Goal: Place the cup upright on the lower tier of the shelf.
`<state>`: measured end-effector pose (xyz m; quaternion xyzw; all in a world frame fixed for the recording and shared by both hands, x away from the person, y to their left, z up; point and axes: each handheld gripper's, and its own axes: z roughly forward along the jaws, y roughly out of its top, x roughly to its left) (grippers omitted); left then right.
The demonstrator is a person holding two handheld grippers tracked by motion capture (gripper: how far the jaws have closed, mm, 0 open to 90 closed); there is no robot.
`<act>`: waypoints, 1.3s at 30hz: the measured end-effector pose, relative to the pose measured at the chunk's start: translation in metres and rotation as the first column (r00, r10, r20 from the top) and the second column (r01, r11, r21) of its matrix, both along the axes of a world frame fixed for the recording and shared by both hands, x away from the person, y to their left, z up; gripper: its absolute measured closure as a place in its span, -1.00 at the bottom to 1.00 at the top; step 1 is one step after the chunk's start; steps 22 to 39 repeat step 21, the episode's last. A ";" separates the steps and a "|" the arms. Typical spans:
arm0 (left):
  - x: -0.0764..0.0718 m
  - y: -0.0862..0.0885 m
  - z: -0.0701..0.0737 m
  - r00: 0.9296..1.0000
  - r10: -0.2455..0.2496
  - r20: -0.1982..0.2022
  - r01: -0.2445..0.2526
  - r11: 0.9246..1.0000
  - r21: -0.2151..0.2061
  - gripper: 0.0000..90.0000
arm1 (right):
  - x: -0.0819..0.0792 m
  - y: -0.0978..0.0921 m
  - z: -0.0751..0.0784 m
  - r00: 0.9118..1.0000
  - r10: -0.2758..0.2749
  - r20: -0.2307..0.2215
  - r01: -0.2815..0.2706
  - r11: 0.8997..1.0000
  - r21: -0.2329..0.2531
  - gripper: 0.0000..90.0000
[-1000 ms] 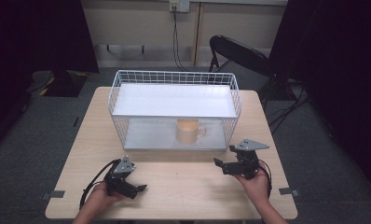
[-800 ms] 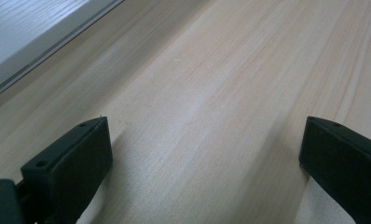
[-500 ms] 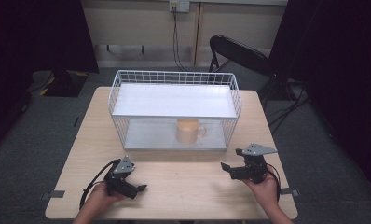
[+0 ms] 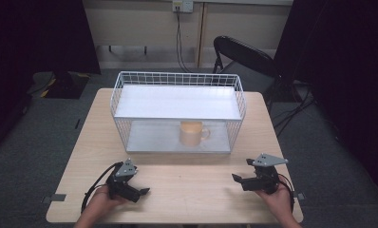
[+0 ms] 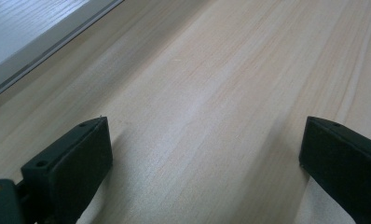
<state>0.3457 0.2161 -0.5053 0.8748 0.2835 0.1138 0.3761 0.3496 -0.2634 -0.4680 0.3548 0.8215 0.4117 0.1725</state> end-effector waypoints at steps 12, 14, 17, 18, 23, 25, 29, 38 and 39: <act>0.000 0.000 0.000 1.000 0.000 0.001 0.000 1.000 0.000 -0.96 | -0.009 -0.006 -0.023 0.999 0.043 -0.023 -0.044 0.998 -0.040 -0.69; 0.000 0.000 0.000 1.000 0.000 0.000 0.000 1.000 0.000 -0.96 | -0.010 -0.005 -0.026 0.998 0.054 -0.026 -0.056 0.997 -0.054 -0.69; 0.000 0.000 0.000 1.000 0.000 0.000 0.000 1.000 0.000 -0.96 | -0.011 -0.002 -0.028 0.997 0.077 -0.019 -0.078 0.994 -0.074 -0.69; 0.000 0.000 0.000 1.000 0.000 0.000 0.000 1.000 0.000 -0.96 | -0.011 0.002 -0.027 0.997 0.078 -0.003 -0.078 0.994 -0.078 -0.69; 0.000 0.000 0.000 1.000 0.000 0.001 0.000 1.000 0.000 -0.96 | -0.007 0.015 -0.023 0.997 0.071 0.041 -0.066 0.992 -0.107 -0.69; 0.000 0.000 0.000 1.000 0.000 0.001 0.000 1.000 0.000 -0.96 | -0.007 0.015 -0.023 0.997 0.071 0.041 -0.066 0.992 -0.107 -0.69; 0.000 0.000 0.000 1.000 0.000 0.001 0.000 1.000 0.000 -0.96 | -0.007 0.015 -0.023 0.997 0.071 0.041 -0.066 0.992 -0.107 -0.69; 0.000 0.000 0.000 1.000 0.000 0.001 0.000 1.000 0.000 -0.96 | -0.007 0.015 -0.023 0.997 0.071 0.041 -0.066 0.992 -0.107 -0.69; 0.000 0.000 0.000 1.000 0.000 0.001 0.000 1.000 0.000 -0.96 | -0.007 0.015 -0.023 0.997 0.071 0.041 -0.066 0.992 -0.107 -0.69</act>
